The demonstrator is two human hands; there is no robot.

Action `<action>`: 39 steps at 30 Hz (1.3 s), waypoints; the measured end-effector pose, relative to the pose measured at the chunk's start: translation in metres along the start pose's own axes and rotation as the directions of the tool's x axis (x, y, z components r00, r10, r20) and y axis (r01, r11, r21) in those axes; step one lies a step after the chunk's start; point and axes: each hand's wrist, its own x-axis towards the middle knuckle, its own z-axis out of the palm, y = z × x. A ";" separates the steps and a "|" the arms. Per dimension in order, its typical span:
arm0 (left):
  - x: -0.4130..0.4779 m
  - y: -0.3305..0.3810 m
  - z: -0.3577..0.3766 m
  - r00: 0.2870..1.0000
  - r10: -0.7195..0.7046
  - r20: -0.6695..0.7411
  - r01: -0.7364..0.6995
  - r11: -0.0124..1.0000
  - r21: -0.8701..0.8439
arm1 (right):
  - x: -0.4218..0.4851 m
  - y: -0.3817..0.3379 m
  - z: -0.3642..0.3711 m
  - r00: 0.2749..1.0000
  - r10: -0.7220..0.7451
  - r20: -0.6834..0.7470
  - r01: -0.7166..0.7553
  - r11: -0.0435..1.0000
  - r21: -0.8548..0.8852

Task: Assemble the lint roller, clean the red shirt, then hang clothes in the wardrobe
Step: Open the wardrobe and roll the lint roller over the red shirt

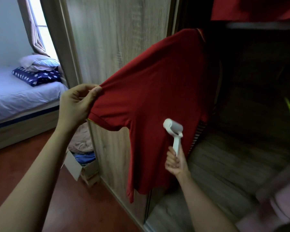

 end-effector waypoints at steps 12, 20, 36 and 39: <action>-0.001 -0.004 0.000 1.000 -0.001 0.019 0.000 1.000 0.019 | -0.029 0.075 -0.071 0.973 0.227 0.042 -0.222 0.971 -0.092; 0.006 -0.006 -0.004 0.999 0.043 0.034 -0.045 0.997 0.056 | -0.010 0.060 -0.027 0.995 0.095 0.026 -0.090 0.983 -0.160; 0.003 -0.019 -0.003 0.993 0.119 0.012 -0.119 0.989 0.084 | -0.014 0.113 -0.065 0.990 -0.036 -0.134 -0.039 0.856 -0.515; 0.005 -0.023 -0.003 0.991 0.137 0.015 -0.137 0.988 0.076 | -0.002 0.105 -0.046 0.994 -0.048 -0.095 -0.017 0.810 -0.586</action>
